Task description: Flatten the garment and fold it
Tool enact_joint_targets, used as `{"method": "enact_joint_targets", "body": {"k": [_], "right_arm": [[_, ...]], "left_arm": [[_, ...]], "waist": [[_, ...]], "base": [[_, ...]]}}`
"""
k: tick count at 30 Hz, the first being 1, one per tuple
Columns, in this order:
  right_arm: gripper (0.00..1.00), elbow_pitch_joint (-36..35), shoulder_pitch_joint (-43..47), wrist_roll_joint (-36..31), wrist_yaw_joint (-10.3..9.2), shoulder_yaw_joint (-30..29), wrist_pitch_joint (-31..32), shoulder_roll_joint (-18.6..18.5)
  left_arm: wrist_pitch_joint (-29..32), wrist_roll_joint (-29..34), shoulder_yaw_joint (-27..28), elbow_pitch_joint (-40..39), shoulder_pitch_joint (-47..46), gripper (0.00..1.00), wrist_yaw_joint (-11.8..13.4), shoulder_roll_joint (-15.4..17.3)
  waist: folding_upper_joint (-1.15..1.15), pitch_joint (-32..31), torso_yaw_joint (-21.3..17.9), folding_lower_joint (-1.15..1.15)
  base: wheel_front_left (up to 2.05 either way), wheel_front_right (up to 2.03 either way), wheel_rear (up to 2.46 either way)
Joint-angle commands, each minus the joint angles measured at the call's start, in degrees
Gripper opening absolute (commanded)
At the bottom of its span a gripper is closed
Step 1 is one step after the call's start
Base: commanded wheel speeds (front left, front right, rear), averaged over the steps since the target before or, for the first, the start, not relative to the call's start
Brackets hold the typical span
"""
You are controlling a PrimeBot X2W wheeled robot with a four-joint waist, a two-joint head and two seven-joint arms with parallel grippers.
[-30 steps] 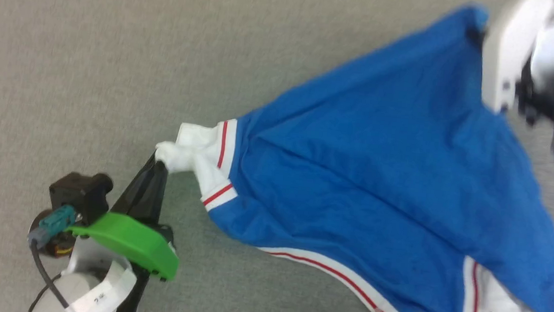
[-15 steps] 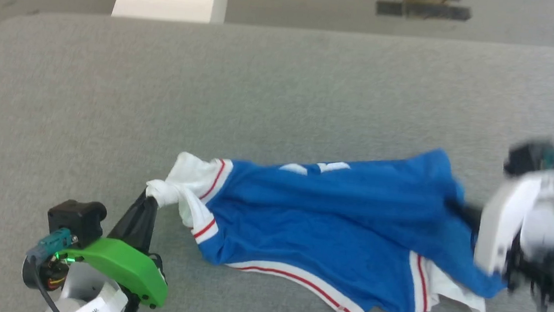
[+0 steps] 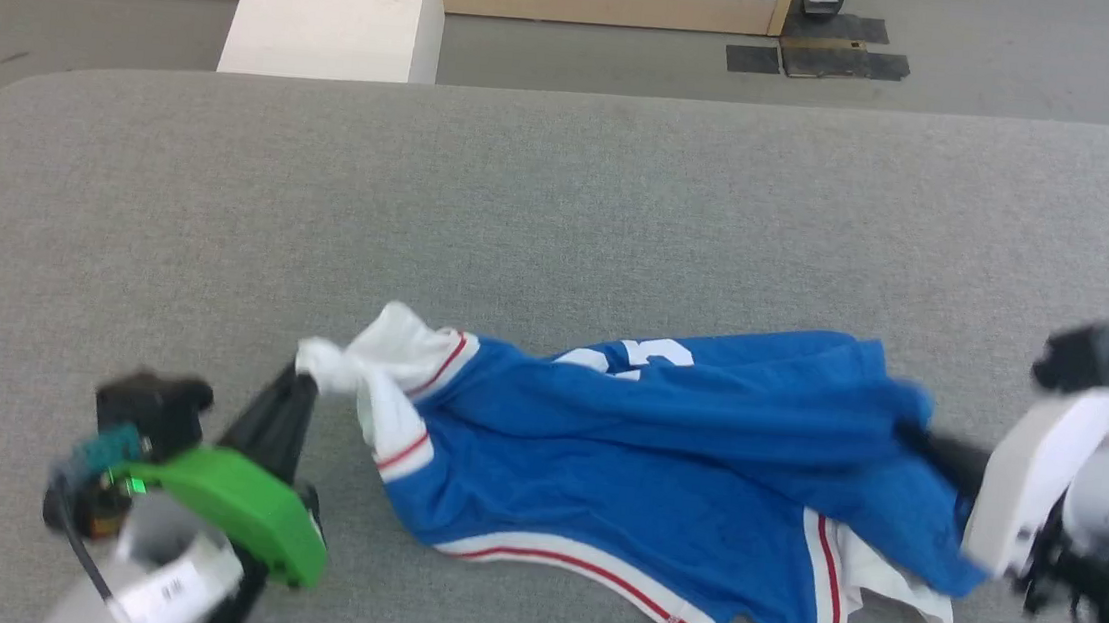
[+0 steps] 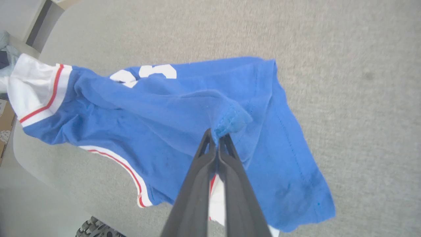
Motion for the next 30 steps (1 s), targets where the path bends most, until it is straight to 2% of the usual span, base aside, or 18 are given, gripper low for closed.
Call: {"method": "enact_joint_targets", "body": {"k": [1,9,18,24,30], "right_arm": [[0.00,-0.5,-2.8,0.5,-0.08,-0.5,0.3,-0.4],[0.00,1.6,-17.1,0.9,-0.08,-3.0,2.9,-4.8],[0.00,3.7,-26.8,1.1,-0.08,-6.0,4.2,-6.3],[0.00,5.8,-33.0,0.0,-0.08,-6.8,5.3,-5.6],[0.00,9.6,-45.1,-4.0,-0.08,-6.2,5.7,-4.4]], "left_arm": [[0.4,-0.6,0.5,0.3,-2.8,0.00,-0.9,1.1],[2.9,-1.1,2.6,3.4,-18.4,0.00,-5.7,4.3],[5.4,-0.2,4.1,5.0,-32.2,0.00,-7.2,6.4],[9.0,0.6,3.1,9.4,-40.4,0.00,-9.1,7.9],[11.8,2.9,2.0,16.4,-54.4,0.00,-10.2,8.1]], "waist": [[0.00,-0.5,0.2,0.01],[0.00,-2.0,0.9,0.01],[0.00,-1.3,0.4,0.01],[0.00,2.2,0.1,0.01],[0.00,9.7,-0.1,0.01]], "base": [[0.00,0.00,0.00],[0.00,0.00,0.00],[0.00,0.00,0.00],[0.00,0.00,0.00],[0.00,0.00,0.00]]}}
